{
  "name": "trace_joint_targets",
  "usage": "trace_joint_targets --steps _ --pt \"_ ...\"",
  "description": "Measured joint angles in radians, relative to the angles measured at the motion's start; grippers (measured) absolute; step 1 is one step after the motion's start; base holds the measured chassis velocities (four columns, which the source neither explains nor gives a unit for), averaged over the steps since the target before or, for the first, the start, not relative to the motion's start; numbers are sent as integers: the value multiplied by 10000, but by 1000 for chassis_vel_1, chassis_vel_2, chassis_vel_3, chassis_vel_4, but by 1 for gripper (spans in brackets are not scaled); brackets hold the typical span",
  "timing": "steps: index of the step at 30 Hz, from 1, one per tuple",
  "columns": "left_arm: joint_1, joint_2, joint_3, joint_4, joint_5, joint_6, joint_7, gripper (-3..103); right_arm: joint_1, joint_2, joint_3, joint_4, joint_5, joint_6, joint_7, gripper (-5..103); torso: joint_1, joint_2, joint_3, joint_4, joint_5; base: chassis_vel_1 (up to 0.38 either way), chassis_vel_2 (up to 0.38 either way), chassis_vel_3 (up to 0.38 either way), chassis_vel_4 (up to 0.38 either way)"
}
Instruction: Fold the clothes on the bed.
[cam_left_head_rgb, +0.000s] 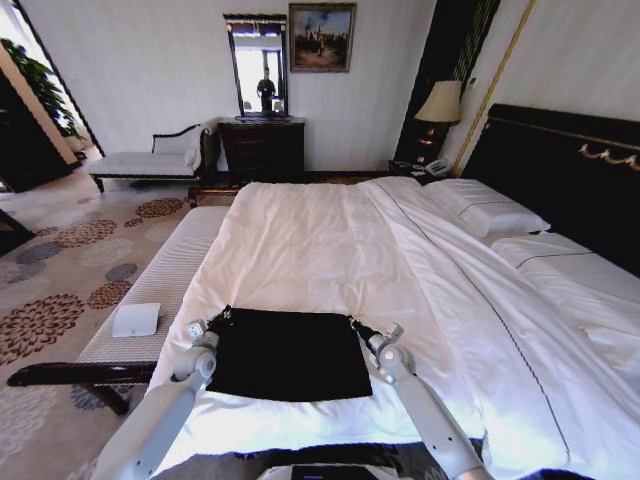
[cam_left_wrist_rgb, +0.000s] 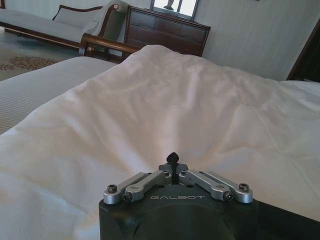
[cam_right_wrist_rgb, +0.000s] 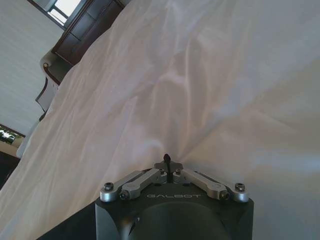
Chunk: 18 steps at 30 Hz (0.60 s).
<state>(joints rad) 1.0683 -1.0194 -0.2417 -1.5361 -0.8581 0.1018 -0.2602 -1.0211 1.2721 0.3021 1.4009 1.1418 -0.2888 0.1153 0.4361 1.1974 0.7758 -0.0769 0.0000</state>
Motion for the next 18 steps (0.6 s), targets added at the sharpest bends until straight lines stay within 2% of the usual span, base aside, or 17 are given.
trace_joint_targets --steps 9,15,18 --pt "159 42 -185 -547 -136 27 -92 0 -385 -243 187 1071 -140 0 283 0 0 1 0 -1 -1 0 0 0 0" --pt "124 327 -398 -1295 -452 45 -257 0 -621 -636 344 2716 -205 -2 623 0 0 0 0 0 0 0 0 0 0" --pt "63 526 -450 -1886 -404 54 -358 0 -719 -1017 388 3578 -732 104 656 0 0 0 0 0 0 0 0 0 0"
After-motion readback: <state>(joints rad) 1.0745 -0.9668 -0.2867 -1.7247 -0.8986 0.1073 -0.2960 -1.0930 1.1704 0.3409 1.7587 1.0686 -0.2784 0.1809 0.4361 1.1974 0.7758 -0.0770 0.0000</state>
